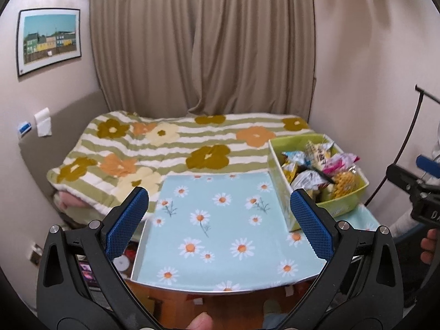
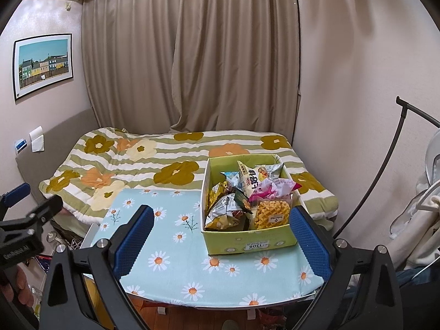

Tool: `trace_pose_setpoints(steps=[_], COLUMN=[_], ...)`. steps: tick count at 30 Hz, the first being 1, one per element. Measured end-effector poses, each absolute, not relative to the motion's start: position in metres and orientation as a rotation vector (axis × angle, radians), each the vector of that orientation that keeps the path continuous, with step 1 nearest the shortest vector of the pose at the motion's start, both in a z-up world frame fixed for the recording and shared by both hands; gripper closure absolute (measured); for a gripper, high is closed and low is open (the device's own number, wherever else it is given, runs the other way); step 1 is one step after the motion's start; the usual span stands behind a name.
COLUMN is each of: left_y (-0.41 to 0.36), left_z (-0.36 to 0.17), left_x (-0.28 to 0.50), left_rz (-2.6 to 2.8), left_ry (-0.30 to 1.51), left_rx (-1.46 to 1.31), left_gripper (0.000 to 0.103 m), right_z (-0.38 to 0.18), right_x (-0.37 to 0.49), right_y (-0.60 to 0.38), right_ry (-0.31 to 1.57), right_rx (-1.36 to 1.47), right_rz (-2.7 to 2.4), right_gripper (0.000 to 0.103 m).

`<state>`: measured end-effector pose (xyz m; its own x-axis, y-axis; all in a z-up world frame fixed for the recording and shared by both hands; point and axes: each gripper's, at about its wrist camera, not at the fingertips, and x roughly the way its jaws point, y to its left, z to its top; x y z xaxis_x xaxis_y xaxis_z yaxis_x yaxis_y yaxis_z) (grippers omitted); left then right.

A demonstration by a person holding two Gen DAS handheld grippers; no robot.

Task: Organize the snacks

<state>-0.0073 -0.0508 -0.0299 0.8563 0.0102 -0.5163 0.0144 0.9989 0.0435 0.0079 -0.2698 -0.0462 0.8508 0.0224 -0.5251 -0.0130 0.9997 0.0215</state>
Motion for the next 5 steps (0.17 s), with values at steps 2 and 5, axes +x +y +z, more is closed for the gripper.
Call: trace_pose_setpoints(steps=[2, 5], left_y=[-0.0489, -0.0465], left_z=[-0.0347, -0.0392], left_x=[-0.0057, -0.0053], left_rz=[-0.031, -0.042], left_ry=[0.558, 0.568], left_rx=[0.019, -0.001], left_gripper=[0.001, 0.001], right_z=[-0.0495, -0.0531], right_x=[0.0074, 0.0065], right_y=[-0.2678, -0.2666], right_ry=[0.557, 0.563], right_rx=[0.017, 0.016], right_rz=[0.022, 0.025], right_gripper=[0.005, 0.005])
